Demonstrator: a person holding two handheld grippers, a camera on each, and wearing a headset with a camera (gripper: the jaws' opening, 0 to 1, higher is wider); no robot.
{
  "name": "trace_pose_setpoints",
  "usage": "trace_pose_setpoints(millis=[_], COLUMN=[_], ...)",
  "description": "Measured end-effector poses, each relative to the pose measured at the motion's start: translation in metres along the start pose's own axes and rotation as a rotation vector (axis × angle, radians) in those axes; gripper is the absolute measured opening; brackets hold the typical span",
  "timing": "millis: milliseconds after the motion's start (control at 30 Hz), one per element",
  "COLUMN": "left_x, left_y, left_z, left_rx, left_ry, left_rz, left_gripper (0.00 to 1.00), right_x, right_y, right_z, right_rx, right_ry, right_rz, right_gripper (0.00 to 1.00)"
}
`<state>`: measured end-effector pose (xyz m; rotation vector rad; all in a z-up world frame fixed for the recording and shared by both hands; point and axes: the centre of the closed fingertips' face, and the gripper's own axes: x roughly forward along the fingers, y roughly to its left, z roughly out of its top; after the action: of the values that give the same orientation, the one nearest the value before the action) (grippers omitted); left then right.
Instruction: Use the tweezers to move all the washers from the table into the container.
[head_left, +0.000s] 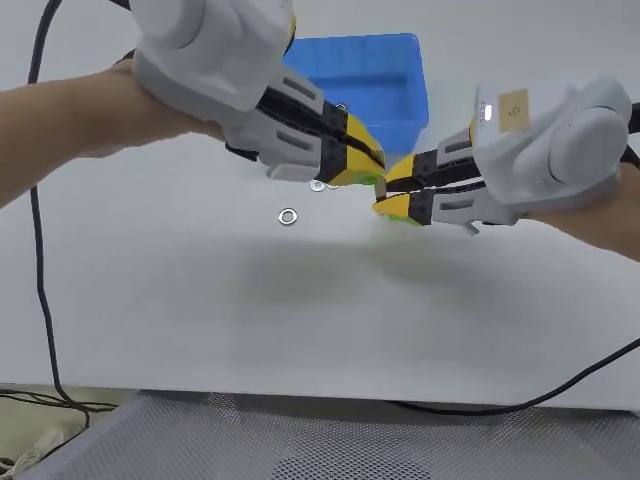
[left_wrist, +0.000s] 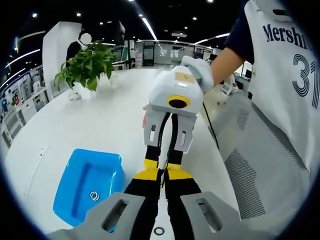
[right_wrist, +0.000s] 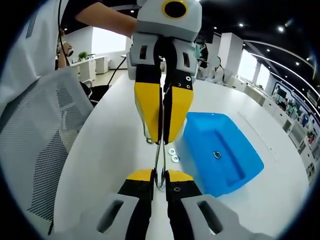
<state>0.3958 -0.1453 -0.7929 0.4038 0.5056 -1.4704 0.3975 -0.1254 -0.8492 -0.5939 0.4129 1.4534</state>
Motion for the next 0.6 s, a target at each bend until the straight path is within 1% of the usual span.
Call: trace_pose_setpoints(millis=[200, 300, 400, 600], left_x=[-0.009, -0.014, -0.022, -0.039], left_y=[-0.001, -0.001, -0.004, -0.004], left_z=[0.008, 0.010, 0.016, 0.029], left_rx=[0.016, 0.028, 0.037, 0.063], left_ry=[-0.005, -0.008, -0.014, -0.027], left_rz=[0.012, 0.016, 0.020, 0.034], left_gripper=[0.06, 0.06, 0.06, 0.06], right_x=[-0.003, -0.006, -0.009, -0.016], right_y=[-0.001, 0.000, -0.001, -0.005], right_z=[0.011, 0.018, 0.026, 0.046], right_rx=[-0.022, -0.034, -0.048, -0.078], right_ry=[-0.007, -0.014, -0.023, -0.045], right_rz=[-0.002, -0.001, -0.001, -0.009], right_gripper=[0.10, 0.09, 0.09, 0.09])
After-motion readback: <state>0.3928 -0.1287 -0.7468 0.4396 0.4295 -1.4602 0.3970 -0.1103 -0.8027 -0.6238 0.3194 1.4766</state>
